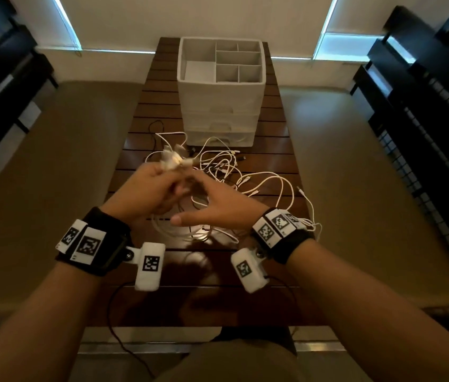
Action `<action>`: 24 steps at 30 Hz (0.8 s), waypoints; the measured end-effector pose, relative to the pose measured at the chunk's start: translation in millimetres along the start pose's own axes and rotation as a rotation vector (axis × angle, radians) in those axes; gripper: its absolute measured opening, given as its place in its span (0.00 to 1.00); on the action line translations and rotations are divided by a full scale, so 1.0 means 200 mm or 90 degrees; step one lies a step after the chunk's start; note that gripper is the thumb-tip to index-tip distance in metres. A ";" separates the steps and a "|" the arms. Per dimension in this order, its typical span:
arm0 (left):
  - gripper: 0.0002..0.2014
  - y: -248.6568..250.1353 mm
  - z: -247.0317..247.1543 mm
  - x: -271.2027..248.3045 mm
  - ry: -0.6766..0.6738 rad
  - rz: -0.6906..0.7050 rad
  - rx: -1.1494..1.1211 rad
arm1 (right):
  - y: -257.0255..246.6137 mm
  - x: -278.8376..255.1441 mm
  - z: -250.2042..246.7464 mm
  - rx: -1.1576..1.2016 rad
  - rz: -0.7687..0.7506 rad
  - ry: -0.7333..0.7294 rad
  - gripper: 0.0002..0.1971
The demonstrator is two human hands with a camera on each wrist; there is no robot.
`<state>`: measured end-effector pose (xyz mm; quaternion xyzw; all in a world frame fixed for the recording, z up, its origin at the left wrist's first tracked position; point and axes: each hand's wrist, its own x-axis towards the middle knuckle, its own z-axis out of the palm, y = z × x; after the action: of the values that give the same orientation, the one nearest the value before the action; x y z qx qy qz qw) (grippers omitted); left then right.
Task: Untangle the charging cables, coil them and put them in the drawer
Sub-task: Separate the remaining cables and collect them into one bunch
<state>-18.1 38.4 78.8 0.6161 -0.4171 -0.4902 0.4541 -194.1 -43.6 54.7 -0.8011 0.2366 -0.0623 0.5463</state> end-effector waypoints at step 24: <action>0.32 0.12 -0.12 -0.05 -0.038 0.125 -0.404 | -0.08 -0.02 0.04 -0.330 0.066 -0.208 0.33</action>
<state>3.1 45.1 106.4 0.3860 -0.3143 -0.5673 0.6560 -189.3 -30.4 67.3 -0.9001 0.1943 0.1574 0.3567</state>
